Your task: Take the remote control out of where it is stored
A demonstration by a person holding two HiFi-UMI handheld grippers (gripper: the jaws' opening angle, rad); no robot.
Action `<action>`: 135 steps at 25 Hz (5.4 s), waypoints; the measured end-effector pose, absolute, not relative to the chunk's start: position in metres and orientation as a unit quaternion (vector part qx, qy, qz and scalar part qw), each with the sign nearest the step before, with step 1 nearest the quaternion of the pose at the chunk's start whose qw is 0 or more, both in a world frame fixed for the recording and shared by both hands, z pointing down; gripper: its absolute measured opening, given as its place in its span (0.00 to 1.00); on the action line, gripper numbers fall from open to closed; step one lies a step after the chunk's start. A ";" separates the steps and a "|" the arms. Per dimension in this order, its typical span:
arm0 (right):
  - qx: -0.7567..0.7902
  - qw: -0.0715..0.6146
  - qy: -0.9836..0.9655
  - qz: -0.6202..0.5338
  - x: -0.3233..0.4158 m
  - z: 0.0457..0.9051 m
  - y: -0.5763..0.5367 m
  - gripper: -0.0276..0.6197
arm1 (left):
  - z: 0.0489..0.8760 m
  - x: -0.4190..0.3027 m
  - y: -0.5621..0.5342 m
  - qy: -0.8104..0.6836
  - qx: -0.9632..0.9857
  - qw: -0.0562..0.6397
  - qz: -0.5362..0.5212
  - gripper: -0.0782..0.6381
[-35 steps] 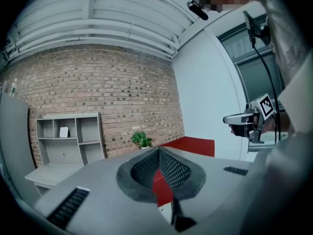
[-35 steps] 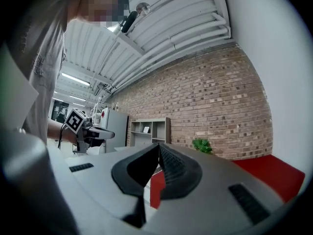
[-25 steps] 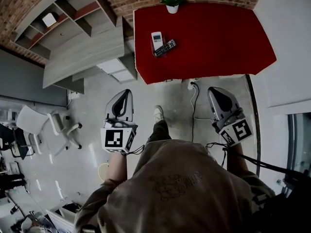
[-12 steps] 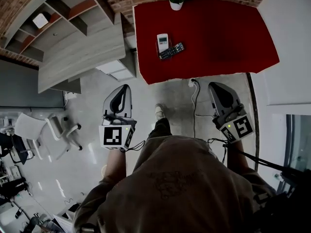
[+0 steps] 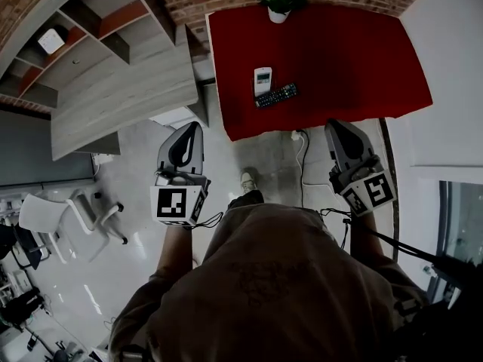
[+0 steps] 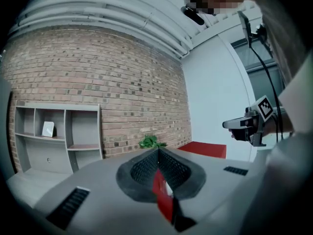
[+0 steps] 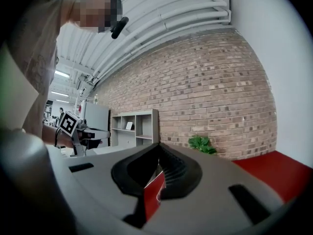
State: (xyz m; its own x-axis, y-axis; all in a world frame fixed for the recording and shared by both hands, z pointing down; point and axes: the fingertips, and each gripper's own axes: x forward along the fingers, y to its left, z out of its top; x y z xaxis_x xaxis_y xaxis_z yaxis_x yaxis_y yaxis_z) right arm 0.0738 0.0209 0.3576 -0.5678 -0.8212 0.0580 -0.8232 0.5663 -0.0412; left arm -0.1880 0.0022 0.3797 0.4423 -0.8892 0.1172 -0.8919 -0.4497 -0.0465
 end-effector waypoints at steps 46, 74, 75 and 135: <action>0.484 0.041 -0.874 -0.033 0.073 0.341 -0.075 0.06 | 0.379 -0.192 -0.057 -0.545 0.836 0.021 0.060 0.12; 0.478 0.039 -0.876 -0.042 0.101 0.346 -0.081 0.06 | 0.370 -0.124 -0.053 -0.519 0.852 0.001 0.070 0.12; 0.479 0.038 -0.876 -0.044 0.099 0.346 -0.083 0.06 | 0.370 -0.124 -0.053 -0.519 0.852 0.000 0.073 0.12; 0.471 0.142 -0.867 0.075 -0.007 0.486 -0.189 0.45 | 0.371 -0.151 -0.060 -0.529 0.846 0.026 0.063 0.12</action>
